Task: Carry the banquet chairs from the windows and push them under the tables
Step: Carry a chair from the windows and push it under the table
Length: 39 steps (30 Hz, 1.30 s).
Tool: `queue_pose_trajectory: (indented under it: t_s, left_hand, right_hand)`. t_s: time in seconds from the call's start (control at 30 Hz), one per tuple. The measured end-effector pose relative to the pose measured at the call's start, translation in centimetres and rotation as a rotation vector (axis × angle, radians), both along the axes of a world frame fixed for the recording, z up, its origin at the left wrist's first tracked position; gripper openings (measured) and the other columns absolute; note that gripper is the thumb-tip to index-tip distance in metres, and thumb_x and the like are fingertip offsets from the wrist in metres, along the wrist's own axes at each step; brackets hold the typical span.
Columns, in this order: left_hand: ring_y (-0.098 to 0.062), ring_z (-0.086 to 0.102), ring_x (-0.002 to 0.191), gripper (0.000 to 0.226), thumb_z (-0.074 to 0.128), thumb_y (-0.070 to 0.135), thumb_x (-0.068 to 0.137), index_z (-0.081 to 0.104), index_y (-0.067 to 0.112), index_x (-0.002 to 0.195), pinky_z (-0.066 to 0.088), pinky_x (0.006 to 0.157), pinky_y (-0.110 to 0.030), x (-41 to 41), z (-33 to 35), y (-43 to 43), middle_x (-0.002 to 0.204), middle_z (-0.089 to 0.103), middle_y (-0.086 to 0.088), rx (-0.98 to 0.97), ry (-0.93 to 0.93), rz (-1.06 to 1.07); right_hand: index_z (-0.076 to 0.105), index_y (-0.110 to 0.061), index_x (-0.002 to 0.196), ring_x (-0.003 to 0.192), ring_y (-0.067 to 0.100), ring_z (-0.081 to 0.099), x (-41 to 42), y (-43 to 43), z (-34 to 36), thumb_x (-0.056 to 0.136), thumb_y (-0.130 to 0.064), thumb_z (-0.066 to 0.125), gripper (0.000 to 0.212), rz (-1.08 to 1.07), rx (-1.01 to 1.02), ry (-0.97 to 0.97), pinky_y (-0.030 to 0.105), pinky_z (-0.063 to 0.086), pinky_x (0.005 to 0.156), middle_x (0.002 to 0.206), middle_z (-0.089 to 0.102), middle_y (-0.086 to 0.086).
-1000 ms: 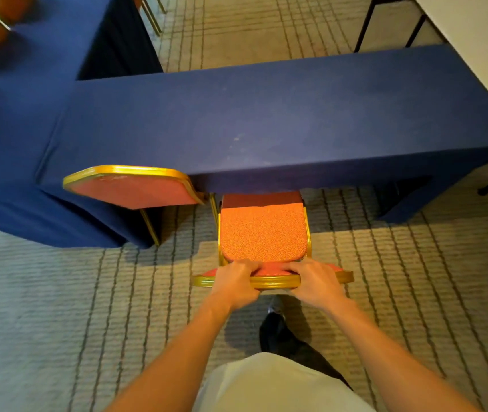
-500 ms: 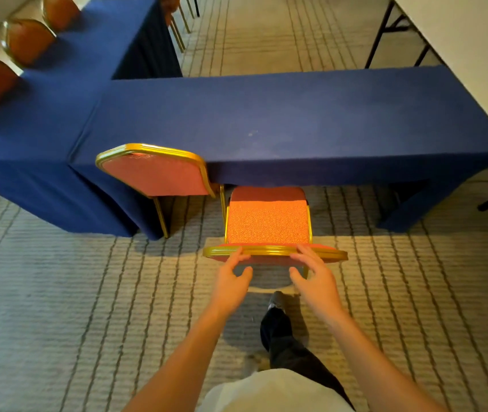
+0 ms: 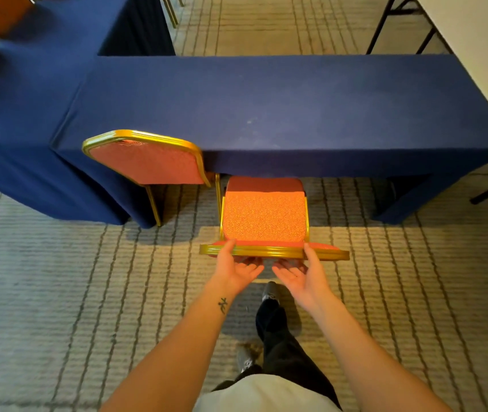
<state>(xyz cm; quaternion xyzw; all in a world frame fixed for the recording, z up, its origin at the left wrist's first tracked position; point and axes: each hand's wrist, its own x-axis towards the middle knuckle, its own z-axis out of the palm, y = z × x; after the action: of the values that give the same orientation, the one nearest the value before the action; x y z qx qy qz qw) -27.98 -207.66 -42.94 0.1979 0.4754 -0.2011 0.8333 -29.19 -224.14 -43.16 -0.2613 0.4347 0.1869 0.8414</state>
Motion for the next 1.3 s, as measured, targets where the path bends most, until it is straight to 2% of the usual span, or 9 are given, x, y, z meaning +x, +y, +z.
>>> queue_pose_trajectory:
  t_s: [0.17, 0.3, 0.37, 0.43, 0.57, 0.77, 0.97, 1.1, 1.3]
  left_hand:
    - [-0.047, 0.052, 0.125, 0.043, 0.061, 0.035, 0.099, 0.054, 0.009, 0.133, 0.044, 0.093, -0.072, 2.8, -0.9, 0.2, 0.138, 0.054, -0.023, -0.094, 0.014, 0.105]
    - [-0.049, 0.049, 0.129, 0.040, 0.048, 0.013, 0.097, 0.054, 0.005, 0.135, 0.038, 0.102, -0.074, 4.0, -1.5, 0.8, 0.138, 0.054, -0.025, -0.023, 0.022, 0.094]
    - [-0.051, 0.049, 0.128, 0.047, 0.046, 0.007, 0.093, 0.051, 0.001, 0.139, 0.045, 0.089, -0.073, 4.8, -1.5, 0.6, 0.140, 0.053, -0.026, 0.022, 0.033, 0.077]
    - [-0.052, 0.051, 0.124, 0.052, 0.046, 0.005, 0.088, 0.050, 0.001, 0.140, 0.049, 0.082, -0.071, 5.4, -1.6, 0.7, 0.141, 0.053, -0.026, 0.059, 0.041, 0.080]
    - [-0.052, 0.052, 0.122, 0.056, 0.048, 0.004, 0.084, 0.049, 0.002, 0.140, 0.046, 0.094, -0.074, 7.1, -1.8, 1.3, 0.141, 0.052, -0.027, 0.094, 0.040, 0.098]
    - [-0.050, 0.056, 0.114, 0.045, 0.045, 0.005, 0.089, 0.052, 0.000, 0.133, 0.047, 0.091, -0.071, 11.9, -1.5, 0.9, 0.124, 0.058, -0.024, 0.106, 0.022, 0.092]
    - [-0.051, 0.058, 0.112, 0.041, 0.044, 0.006, 0.093, 0.053, -0.001, 0.132, 0.049, 0.084, -0.070, 16.9, -2.4, 1.0, 0.127, 0.059, -0.028, 0.115, -0.026, 0.078]
    - [-0.048, 0.060, 0.102, 0.023, 0.041, 0.007, 0.095, 0.057, 0.001, 0.111, 0.045, 0.093, -0.071, 20.5, -2.9, 1.2, 0.111, 0.063, -0.024, 0.095, -0.074, 0.070]
    - [-0.047, 0.063, 0.100, 0.027, 0.041, 0.008, 0.093, 0.059, 0.002, 0.112, 0.047, 0.087, -0.071, 25.2, -3.8, 1.5, 0.105, 0.068, -0.025, 0.101, -0.112, 0.081]
  right_hand:
    - [0.055, -0.010, 0.122, 0.114, 0.036, 0.059, 3.1, 1.4, -0.2, 0.102, -0.031, 0.059, 0.029, -0.030, -0.036, -0.003, 0.056, 0.047, 0.103, 0.127, 0.058, 0.020]
    - [0.055, -0.007, 0.105, 0.107, 0.038, 0.059, 4.8, 1.4, -0.2, 0.098, -0.013, 0.050, 0.011, 0.050, -0.119, 0.017, 0.059, 0.052, 0.092, 0.117, 0.058, 0.022]
    - [0.056, -0.006, 0.102, 0.104, 0.039, 0.061, 5.6, 1.3, -0.4, 0.095, -0.010, 0.049, 0.010, 0.045, -0.136, 0.016, 0.058, 0.054, 0.083, 0.111, 0.061, 0.022]
    - [0.057, -0.005, 0.103, 0.108, 0.039, 0.060, 6.0, 1.4, -0.6, 0.093, -0.009, 0.050, 0.013, 0.040, -0.141, 0.003, 0.060, 0.054, 0.092, 0.111, 0.061, 0.022]
    - [0.059, -0.005, 0.107, 0.109, 0.038, 0.061, 7.6, 1.9, -0.9, 0.092, -0.009, 0.051, 0.018, 0.051, -0.156, -0.016, 0.060, 0.050, 0.102, 0.111, 0.062, 0.021]
    - [0.056, -0.004, 0.117, 0.114, 0.041, 0.061, 12.5, 1.3, -1.2, 0.090, -0.011, 0.053, 0.028, 0.043, -0.172, -0.021, 0.059, 0.055, 0.095, 0.123, 0.059, 0.025]
    - [0.052, -0.004, 0.139, 0.122, 0.043, 0.060, 17.7, 1.0, -2.1, 0.087, -0.011, 0.056, 0.053, 0.034, -0.180, -0.042, 0.059, 0.056, 0.093, 0.137, 0.058, 0.027]
    - [0.054, -0.005, 0.137, 0.119, 0.042, 0.062, 21.2, 1.4, -2.4, 0.086, -0.009, 0.056, 0.051, 0.027, -0.156, -0.053, 0.059, 0.057, 0.090, 0.133, 0.061, 0.026]
    - [0.061, -0.009, 0.121, 0.113, 0.039, 0.063, 26.3, 1.8, -3.1, 0.087, -0.009, 0.051, 0.036, 0.031, -0.159, -0.059, 0.057, 0.058, 0.087, 0.116, 0.066, 0.022]
